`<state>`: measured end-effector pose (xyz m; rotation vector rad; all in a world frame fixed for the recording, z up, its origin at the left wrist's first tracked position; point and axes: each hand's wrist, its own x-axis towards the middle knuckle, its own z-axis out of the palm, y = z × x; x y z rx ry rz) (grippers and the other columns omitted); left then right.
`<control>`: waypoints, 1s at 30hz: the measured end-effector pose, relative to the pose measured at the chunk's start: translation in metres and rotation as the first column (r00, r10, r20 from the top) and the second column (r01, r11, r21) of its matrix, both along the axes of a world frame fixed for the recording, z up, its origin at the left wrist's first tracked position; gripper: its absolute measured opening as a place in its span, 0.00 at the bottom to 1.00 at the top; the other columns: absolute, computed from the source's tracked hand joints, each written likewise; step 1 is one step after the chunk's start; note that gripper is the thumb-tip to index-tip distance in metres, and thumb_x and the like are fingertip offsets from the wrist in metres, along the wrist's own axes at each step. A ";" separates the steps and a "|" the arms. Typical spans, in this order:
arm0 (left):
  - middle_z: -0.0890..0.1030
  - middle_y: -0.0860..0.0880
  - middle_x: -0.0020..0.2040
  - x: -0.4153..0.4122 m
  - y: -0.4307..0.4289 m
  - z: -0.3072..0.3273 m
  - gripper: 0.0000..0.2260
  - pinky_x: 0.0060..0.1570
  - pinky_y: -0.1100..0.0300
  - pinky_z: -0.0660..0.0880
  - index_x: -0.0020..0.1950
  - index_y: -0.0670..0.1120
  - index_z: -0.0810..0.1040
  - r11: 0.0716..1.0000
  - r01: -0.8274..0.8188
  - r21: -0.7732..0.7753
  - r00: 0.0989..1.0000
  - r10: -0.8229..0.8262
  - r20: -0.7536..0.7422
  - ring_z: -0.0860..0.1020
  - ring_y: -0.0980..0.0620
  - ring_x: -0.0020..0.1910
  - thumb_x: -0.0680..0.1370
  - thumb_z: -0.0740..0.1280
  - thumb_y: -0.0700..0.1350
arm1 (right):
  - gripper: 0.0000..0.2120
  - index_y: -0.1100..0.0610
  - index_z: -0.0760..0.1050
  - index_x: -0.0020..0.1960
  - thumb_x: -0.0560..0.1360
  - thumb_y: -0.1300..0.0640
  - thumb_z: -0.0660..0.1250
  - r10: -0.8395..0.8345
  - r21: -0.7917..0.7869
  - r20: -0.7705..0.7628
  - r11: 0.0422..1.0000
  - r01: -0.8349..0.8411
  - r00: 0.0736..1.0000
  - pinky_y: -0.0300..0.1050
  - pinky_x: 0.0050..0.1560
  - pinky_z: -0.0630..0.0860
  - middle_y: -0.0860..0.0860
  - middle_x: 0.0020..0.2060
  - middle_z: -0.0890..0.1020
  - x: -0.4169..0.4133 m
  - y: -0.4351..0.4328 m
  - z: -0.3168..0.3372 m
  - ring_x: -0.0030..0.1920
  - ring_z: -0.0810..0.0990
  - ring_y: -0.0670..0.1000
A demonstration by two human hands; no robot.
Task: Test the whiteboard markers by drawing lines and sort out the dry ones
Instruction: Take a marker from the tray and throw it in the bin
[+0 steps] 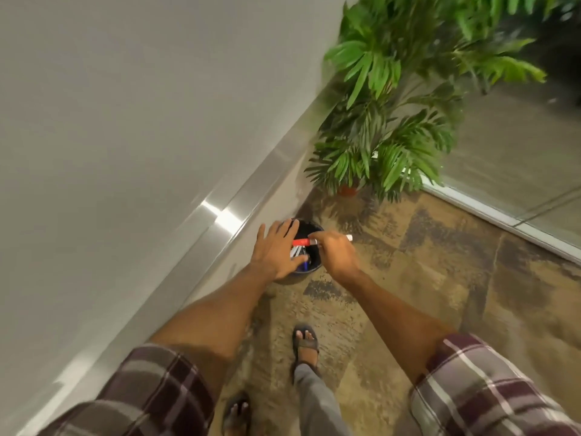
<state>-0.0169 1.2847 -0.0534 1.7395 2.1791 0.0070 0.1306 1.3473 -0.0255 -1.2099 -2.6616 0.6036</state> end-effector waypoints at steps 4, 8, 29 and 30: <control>0.51 0.47 0.80 -0.002 0.038 -0.035 0.39 0.76 0.43 0.44 0.80 0.48 0.47 0.995 -0.073 -0.069 0.997 0.074 0.009 0.49 0.45 0.79 0.78 0.61 0.63 | 0.18 0.57 0.80 0.58 0.71 0.69 0.64 0.044 -0.053 0.051 0.998 -0.041 0.998 0.47 0.54 0.74 0.55 0.53 0.83 -0.011 0.052 -0.039 0.53 0.80 0.56; 0.51 0.47 0.80 -0.005 0.067 -0.065 0.39 0.76 0.43 0.44 0.80 0.47 0.47 0.986 -0.130 -0.107 0.991 0.133 0.017 0.49 0.45 0.79 0.78 0.63 0.61 | 0.20 0.57 0.78 0.60 0.71 0.69 0.64 0.078 -0.110 0.101 0.992 -0.067 0.992 0.48 0.54 0.73 0.56 0.54 0.82 -0.022 0.089 -0.082 0.55 0.79 0.57; 0.51 0.47 0.80 -0.002 0.067 -0.080 0.35 0.76 0.43 0.43 0.81 0.48 0.47 0.957 -0.237 -0.166 0.972 0.236 -0.024 0.49 0.45 0.79 0.81 0.60 0.58 | 0.22 0.54 0.73 0.66 0.74 0.68 0.60 0.018 -0.280 0.094 0.960 0.009 0.995 0.52 0.55 0.77 0.56 0.59 0.79 -0.025 0.121 -0.120 0.56 0.79 0.57; 0.50 0.48 0.80 -0.001 0.066 -0.076 0.35 0.76 0.43 0.43 0.81 0.48 0.47 0.956 -0.242 -0.164 0.970 0.242 -0.024 0.49 0.45 0.79 0.81 0.60 0.58 | 0.22 0.55 0.74 0.65 0.74 0.68 0.61 0.030 -0.259 0.088 0.966 -0.007 0.996 0.51 0.55 0.77 0.55 0.59 0.80 -0.023 0.117 -0.115 0.56 0.79 0.57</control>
